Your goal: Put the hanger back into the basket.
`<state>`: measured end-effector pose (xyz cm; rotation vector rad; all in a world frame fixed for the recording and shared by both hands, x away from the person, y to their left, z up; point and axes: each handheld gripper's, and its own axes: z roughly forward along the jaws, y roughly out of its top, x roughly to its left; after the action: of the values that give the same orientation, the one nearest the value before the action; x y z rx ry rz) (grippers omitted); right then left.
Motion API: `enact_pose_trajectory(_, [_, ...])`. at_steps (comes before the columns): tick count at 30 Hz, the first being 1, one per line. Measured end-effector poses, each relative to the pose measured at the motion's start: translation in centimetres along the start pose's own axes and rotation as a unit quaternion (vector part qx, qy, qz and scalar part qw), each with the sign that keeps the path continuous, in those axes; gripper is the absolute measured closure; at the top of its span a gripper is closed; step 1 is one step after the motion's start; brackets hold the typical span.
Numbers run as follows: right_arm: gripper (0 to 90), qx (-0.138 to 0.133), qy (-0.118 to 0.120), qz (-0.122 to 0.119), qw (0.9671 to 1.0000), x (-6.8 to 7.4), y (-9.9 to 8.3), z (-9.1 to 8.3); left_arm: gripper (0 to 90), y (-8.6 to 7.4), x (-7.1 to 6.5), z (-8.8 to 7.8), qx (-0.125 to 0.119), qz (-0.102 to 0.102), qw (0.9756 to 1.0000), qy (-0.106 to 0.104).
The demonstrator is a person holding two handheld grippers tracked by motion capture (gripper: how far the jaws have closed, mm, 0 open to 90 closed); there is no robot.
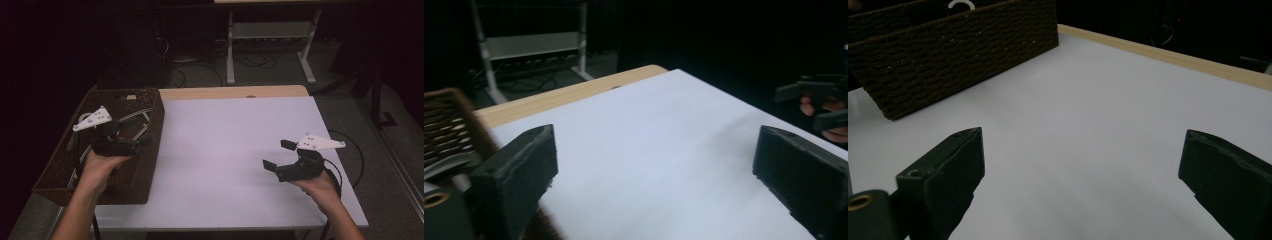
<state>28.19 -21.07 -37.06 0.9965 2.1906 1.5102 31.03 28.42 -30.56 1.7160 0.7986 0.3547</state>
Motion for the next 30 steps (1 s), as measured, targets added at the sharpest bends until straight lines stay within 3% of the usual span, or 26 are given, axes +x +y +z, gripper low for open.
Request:
enact_pose_trajectory(4, [1.9, -0.013, -0.007, 0.006, 0.9999, 0.0, 0.8, 0.1, 2.0, -0.4, -1.1, 0.8, -0.003, 0.016, 0.9999, -0.006])
enact_pose_trajectory(9, [1.2, -0.039, -0.01, 0.008, 0.9991, -0.2, 2.3, 0.0, 0.6, -1.0, -1.9, 1.3, -0.017, 0.014, 0.9996, -0.018])
enact_pose_trajectory(18, [1.1, -0.076, -0.013, -0.003, 0.997, -0.3, 4.5, -0.5, 0.7, -2.2, -2.0, 1.7, -0.021, 0.009, 0.9995, -0.021])
enact_pose_trajectory(30, [0.8, -0.085, -0.01, -0.001, 0.9963, -0.2, 4.7, -0.9, 0.7, -2.3, -2.0, 1.5, -0.029, 0.003, 0.9992, -0.028])
